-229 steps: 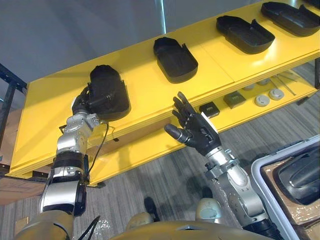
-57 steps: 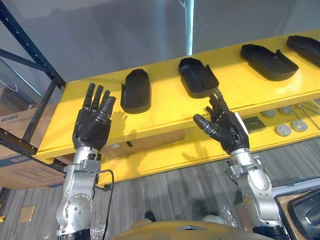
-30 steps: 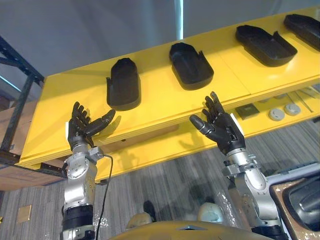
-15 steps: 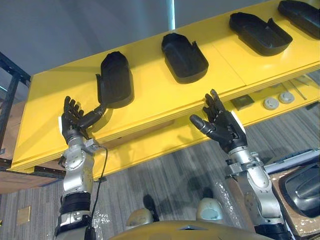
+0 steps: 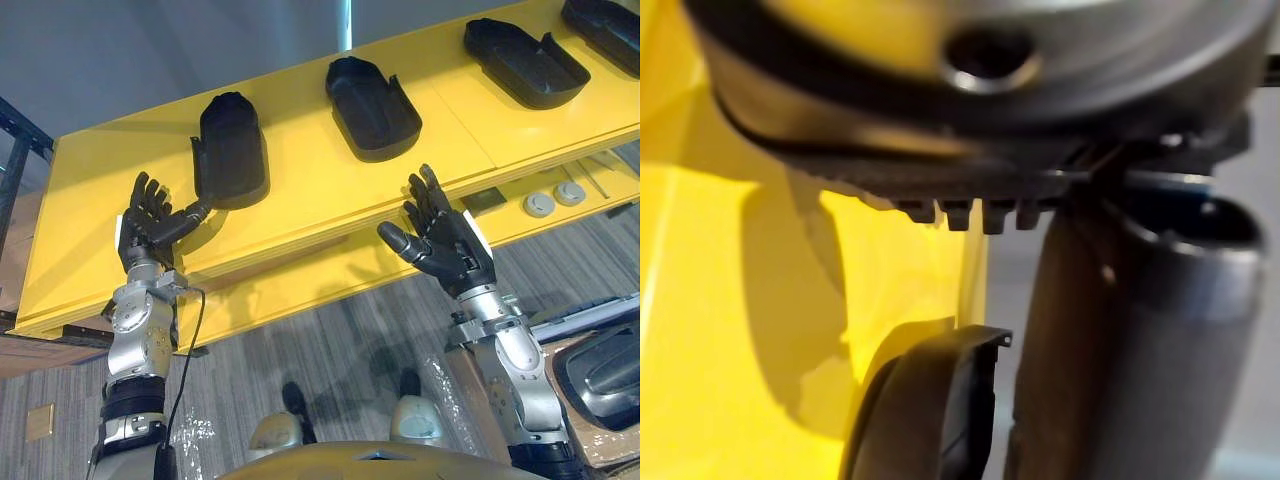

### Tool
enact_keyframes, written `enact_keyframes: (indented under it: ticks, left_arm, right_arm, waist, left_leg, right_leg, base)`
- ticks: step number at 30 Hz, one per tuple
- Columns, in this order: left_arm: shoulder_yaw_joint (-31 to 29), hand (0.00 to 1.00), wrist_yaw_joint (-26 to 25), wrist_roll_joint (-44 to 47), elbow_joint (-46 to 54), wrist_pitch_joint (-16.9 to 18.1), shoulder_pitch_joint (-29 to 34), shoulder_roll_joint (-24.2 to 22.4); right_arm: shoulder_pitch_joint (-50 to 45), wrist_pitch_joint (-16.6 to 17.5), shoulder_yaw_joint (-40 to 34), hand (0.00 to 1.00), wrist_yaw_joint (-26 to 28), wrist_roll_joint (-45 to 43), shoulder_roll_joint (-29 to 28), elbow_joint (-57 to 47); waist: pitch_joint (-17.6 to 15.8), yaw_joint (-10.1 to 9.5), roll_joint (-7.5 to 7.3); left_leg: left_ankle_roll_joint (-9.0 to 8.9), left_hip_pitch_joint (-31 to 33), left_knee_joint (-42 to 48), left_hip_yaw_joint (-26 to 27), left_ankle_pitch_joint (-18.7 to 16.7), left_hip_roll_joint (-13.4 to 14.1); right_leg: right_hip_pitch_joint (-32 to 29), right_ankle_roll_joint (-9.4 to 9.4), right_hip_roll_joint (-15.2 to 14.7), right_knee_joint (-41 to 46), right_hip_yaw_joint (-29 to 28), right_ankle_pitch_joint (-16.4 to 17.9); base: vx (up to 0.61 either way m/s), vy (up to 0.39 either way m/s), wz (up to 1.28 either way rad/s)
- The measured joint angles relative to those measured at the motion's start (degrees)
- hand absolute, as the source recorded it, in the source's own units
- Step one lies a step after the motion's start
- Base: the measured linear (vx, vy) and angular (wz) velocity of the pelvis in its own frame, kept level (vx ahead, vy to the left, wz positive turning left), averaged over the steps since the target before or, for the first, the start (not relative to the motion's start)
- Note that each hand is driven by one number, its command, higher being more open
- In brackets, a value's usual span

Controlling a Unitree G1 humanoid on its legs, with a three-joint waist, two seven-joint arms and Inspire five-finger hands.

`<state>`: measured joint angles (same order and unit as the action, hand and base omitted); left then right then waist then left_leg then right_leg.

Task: Walk over and take three plastic housings, then place them on the shelf

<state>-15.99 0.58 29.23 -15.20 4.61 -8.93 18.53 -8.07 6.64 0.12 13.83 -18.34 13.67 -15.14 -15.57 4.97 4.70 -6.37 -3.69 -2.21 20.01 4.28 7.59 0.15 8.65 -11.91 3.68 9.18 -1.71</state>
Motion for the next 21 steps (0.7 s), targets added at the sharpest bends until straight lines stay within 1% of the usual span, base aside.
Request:
enact_keyframes:
  ticks: [4, 6, 10, 13, 21]
  left_arm:
    - [0.0, 1.0, 3.5, 2.2, 0.1, -0.9, 0.4, 0.7]
    - [0.0, 1.0, 5.7, 2.7, 0.4, -2.2, 0.8, 1.0]
    - [1.1, 1.0, 8.2, 4.5, 3.5, -3.4, 2.8, 1.4]
    - [2.0, 1.0, 10.2, 5.5, 4.1, -4.0, 3.1, 1.4]
    - [3.9, 1.0, 12.5, 6.7, 6.6, -5.1, 5.0, 1.4]
  right_arm:
    - [-0.1, 0.0, 0.0, 1.0, 0.7, 0.0, 0.0, -0.3]
    - [-0.1, 0.0, 0.0, 1.0, 0.9, 0.0, 0.0, -0.4]
    - [-0.3, 0.0, 0.1, 1.0, 1.0, 0.0, 0.0, -0.4]
    - [-0.3, 0.0, 0.1, 1.0, 1.0, 0.0, 0.0, -0.4]
    - [-1.4, 0.0, 0.6, 1.0, 1.0, 0.0, 0.0, -0.4]
  waist:
    - [-0.1, -0.03, -0.1]
    - [-0.1, -0.03, -0.15]
    - [-0.1, -0.02, -0.22]
    - [-0.1, -0.03, -0.22]
    - [0.2, 0.05, -0.37]
  left_leg:
    - [-0.01, -0.3, -0.1, 0.0, 0.0, 0.0]
    - [-0.07, -1.1, -0.2, 0.0, -0.2, 0.0]
    - [-0.01, -1.1, -0.2, 0.0, -0.3, -0.1]
    - [-0.01, -1.4, -0.2, 0.0, -0.3, -0.1]
    - [-0.01, -2.0, -0.4, -0.1, -0.3, -0.2]
  right_leg:
    - [0.3, 0.02, 0.0, -0.2, 0.1, 0.0]
    - [1.4, 0.1, 0.0, -0.8, 0.1, -0.1]
    - [1.4, 0.15, 0.0, -0.9, 0.2, -0.1]
    - [1.8, 0.16, 0.0, -1.0, 0.3, -0.1]
    - [2.8, 0.3, 0.0, -1.9, 0.5, -0.4]
  base:
    - [0.0, 0.0, 0.0]
    - [0.0, 0.0, 0.0]
    - [0.0, 0.0, 0.0]
    - [0.0, 0.0, 0.0]
    - [0.0, 0.001, 0.01]
